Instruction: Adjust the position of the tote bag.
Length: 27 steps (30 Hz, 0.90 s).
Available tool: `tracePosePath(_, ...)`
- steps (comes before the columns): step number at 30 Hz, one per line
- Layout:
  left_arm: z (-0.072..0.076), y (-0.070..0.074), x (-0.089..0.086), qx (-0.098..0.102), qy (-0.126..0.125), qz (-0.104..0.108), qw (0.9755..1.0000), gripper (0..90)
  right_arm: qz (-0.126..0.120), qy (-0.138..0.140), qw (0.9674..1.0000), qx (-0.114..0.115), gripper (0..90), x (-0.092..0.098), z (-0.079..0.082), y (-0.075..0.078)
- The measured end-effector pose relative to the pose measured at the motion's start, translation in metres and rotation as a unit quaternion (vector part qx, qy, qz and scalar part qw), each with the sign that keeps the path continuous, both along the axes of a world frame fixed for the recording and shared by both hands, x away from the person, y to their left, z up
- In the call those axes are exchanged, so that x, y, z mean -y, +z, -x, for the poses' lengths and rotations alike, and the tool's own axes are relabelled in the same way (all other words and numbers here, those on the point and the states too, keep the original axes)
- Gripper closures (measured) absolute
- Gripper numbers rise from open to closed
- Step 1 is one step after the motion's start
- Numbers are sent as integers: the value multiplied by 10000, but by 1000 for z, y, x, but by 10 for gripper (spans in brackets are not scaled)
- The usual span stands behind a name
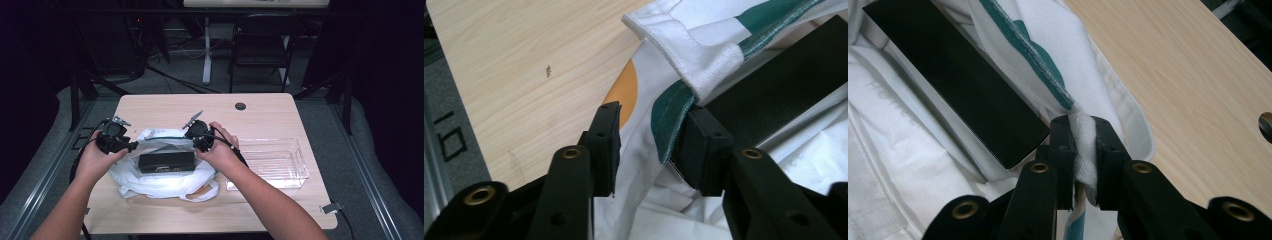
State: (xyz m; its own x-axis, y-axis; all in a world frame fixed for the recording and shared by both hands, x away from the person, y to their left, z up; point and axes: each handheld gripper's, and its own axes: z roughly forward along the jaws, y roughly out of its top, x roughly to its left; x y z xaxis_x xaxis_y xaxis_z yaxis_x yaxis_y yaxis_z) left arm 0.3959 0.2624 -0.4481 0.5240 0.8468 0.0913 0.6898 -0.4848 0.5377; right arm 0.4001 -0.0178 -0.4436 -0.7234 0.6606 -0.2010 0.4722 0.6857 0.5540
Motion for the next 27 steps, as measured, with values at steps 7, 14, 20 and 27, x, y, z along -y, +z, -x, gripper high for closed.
tracePosePath(7,14,-1,-7,255,-161,77,9995,533,-20,-97,9999,-17,819,0,-4,0)
tracePosePath(14,23,-7,-12,316,-285,128,9990,516,-85,-156,9998,34,818,0,-5,-1)
tracePosePath(20,23,-16,-16,244,-286,11,9993,510,-54,-162,9999,20,818,1,-6,0)
tracePosePath(27,23,-24,-15,187,-282,-220,9992,583,-91,-183,9998,24,819,2,-7,-1)
